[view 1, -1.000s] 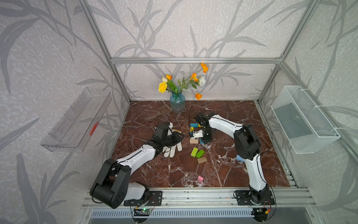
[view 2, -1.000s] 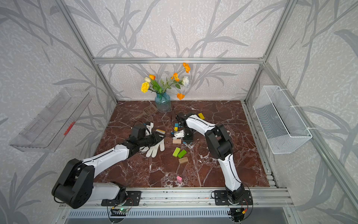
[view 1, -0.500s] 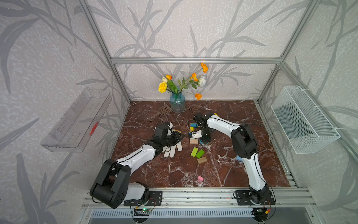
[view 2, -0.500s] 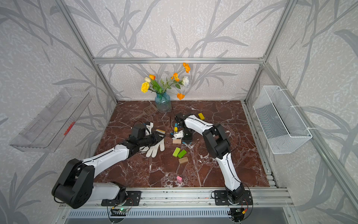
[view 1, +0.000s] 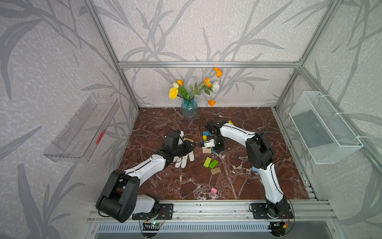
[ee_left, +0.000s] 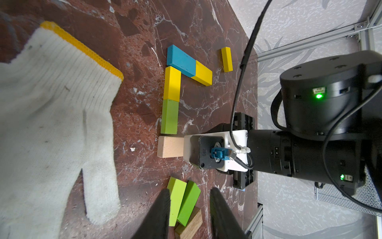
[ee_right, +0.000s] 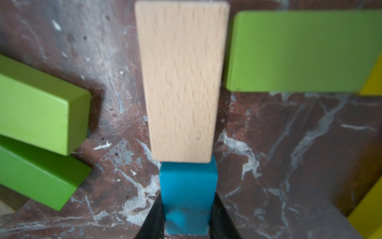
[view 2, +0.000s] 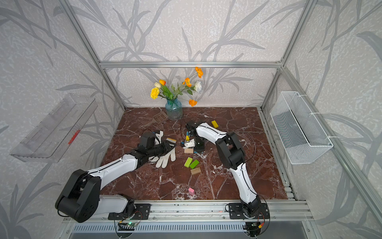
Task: Assemble the letter c with building blocks
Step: Assemble the building block at the center of the board.
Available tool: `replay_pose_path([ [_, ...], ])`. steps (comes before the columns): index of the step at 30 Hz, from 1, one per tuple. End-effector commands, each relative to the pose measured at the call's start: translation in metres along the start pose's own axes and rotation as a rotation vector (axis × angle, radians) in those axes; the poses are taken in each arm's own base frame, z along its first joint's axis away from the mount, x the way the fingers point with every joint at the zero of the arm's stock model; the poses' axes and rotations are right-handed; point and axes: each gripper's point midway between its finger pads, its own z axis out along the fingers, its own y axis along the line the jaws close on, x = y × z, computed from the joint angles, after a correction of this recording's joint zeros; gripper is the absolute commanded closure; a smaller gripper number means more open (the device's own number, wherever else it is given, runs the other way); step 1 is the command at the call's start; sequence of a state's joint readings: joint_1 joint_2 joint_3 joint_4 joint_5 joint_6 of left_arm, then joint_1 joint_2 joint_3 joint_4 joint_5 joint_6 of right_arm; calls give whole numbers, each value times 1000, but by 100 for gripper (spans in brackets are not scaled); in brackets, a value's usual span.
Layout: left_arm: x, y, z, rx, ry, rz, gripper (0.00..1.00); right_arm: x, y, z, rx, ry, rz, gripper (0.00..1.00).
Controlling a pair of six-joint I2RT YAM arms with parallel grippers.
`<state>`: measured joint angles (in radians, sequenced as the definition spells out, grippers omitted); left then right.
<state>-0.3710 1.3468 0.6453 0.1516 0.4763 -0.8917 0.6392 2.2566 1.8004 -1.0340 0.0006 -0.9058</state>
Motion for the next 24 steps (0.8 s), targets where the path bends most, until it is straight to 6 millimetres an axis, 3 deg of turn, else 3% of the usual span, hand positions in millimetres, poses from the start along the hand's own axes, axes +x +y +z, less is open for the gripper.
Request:
replay_pose_path([
  [1,-1,-5,-4,25,-11,12,66,-1,2,3,-9,20,-15,93],
  [16,-1,-4,-5,23,-14,12,66,-3,4,2,-9,20,-18,91],
  [21,-2,-5,-5,24,-17,14,66,-4,3,2,-3,17,-6,86],
  [24,-2,-5,-5,23,-19,14,66,-5,0,2,10,19,1,78],
])
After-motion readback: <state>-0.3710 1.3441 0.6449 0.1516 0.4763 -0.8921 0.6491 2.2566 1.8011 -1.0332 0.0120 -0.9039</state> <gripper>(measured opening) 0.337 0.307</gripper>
